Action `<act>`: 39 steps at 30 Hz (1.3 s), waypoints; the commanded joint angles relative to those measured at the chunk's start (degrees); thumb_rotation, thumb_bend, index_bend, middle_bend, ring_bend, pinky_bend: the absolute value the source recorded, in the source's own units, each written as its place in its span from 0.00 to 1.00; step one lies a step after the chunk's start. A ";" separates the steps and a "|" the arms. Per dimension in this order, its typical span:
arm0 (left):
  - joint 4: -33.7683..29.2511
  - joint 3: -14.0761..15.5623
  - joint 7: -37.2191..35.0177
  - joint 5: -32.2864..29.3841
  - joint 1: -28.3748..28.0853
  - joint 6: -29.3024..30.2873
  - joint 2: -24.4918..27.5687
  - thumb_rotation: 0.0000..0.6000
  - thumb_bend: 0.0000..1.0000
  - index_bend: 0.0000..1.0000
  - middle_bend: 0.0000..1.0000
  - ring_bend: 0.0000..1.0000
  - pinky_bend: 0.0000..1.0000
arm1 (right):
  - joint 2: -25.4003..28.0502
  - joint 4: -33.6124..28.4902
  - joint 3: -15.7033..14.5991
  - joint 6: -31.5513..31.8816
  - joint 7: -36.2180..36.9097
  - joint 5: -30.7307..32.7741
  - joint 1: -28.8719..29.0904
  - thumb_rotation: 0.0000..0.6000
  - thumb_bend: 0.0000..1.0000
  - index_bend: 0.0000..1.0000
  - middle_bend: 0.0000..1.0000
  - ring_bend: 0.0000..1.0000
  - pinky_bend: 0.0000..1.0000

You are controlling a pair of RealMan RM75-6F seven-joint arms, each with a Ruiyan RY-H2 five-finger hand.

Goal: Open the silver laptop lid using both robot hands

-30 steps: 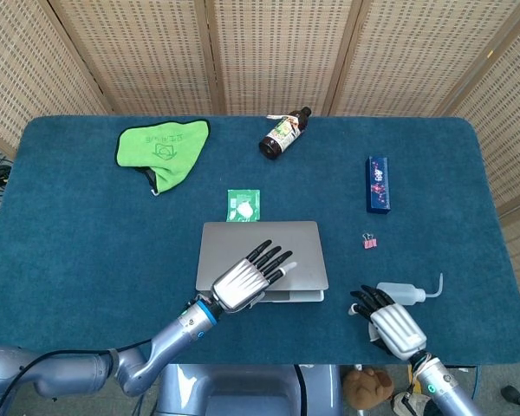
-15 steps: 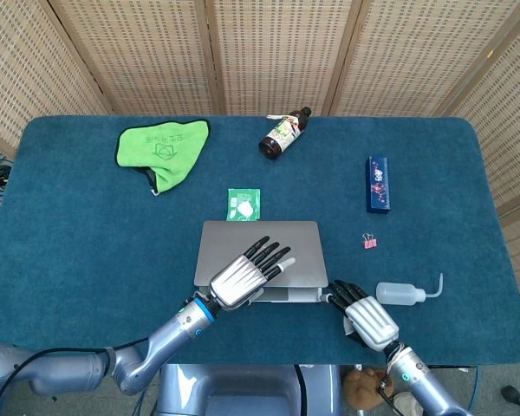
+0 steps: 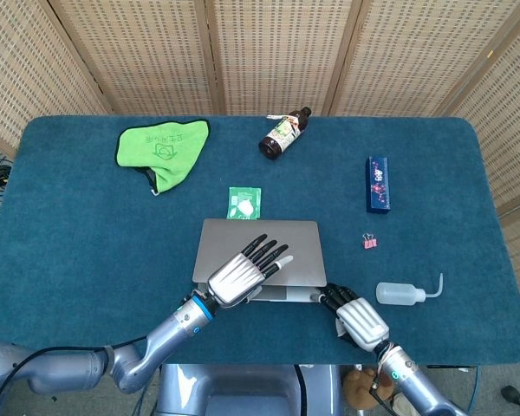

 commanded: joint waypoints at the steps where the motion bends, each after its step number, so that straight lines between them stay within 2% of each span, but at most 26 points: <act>1: -0.02 -0.01 -0.15 -0.03 -0.09 0.13 0.07 1.00 0.46 0.00 0.00 0.00 0.00 | -0.32 -0.47 0.02 -0.43 -0.98 0.35 0.35 1.00 1.00 0.12 0.09 0.06 0.13; 26: 0.11 -0.40 -2.70 -1.19 -0.38 1.21 1.06 1.00 0.46 0.00 0.00 0.00 0.00 | -0.44 -3.11 -0.53 -5.56 -8.43 5.70 1.93 1.00 1.00 0.12 0.12 0.06 0.13; 32: -0.26 -1.09 -2.25 -1.78 -0.37 1.82 2.34 1.00 0.46 0.00 0.00 0.00 0.00 | -0.32 -3.17 -0.74 -4.92 -9.80 5.38 2.08 1.00 1.00 0.13 0.17 0.06 0.13; 39: -1.50 -2.57 -1.53 -3.36 -0.46 2.40 4.44 1.00 0.46 0.00 0.00 0.00 0.00 | -0.01 -3.44 -0.73 -4.72 -11.21 5.95 2.22 1.00 1.00 0.17 0.25 0.06 0.13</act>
